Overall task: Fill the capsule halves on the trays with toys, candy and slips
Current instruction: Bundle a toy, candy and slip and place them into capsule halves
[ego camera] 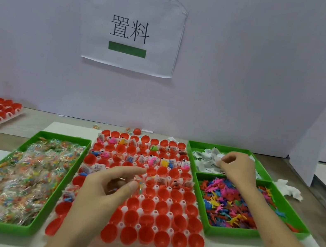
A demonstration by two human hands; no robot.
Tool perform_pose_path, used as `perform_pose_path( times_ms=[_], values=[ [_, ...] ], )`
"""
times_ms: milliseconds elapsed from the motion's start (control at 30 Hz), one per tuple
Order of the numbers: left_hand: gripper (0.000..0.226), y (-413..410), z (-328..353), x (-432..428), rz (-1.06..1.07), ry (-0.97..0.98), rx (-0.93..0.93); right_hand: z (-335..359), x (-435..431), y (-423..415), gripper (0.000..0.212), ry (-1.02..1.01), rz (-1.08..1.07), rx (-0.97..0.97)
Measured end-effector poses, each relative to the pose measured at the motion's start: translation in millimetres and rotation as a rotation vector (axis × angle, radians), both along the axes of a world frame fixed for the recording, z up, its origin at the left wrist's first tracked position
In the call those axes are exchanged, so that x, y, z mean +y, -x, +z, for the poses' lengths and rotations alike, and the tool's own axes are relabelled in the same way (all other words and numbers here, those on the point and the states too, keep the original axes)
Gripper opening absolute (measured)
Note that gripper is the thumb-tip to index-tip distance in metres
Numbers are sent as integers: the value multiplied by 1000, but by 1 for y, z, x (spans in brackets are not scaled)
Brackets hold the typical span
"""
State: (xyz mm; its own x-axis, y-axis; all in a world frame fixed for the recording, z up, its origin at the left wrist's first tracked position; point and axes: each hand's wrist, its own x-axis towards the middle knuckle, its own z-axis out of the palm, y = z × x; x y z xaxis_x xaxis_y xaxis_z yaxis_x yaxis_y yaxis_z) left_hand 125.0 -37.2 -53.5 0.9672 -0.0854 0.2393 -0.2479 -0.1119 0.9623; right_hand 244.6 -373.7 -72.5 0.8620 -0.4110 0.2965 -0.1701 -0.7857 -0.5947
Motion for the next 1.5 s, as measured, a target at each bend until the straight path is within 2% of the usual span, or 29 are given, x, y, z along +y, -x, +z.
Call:
perform_pose_path(
  times_ms=[67,133,333,567,700,867,1000,1100,1233,1333,1400,1500],
  values=[
    [23,2,-2,-4,-40,67,44,6,-2,0,21,-116,-2,-34],
    [24,4,-5,-7,-61,121,77,12,-2,0,22,-179,7,-55],
    [26,9,-11,-11,-120,220,110,22,-6,6,19,-209,23,-34],
    [25,11,-11,-10,-95,263,117,22,-22,4,20,-181,-50,59],
    [23,12,-12,-10,-92,261,123,15,-30,5,19,-189,-54,17],
    [22,12,-13,-11,-96,239,107,10,-31,4,16,-89,-64,6],
    [21,11,-13,-12,-88,229,96,10,-34,4,33,-14,9,54],
    [21,12,-14,-12,-91,226,94,15,-28,7,34,-8,43,49],
    [24,14,-15,-14,-85,246,96,28,1,28,29,-251,92,-82],
    [29,16,-14,-17,-99,305,118,41,41,69,20,-477,304,-126],
    [32,18,-12,-20,-106,337,139,43,70,102,21,-588,461,-114],
    [32,21,-12,-21,-120,339,163,40,107,140,11,-743,612,-120]
  ],
)
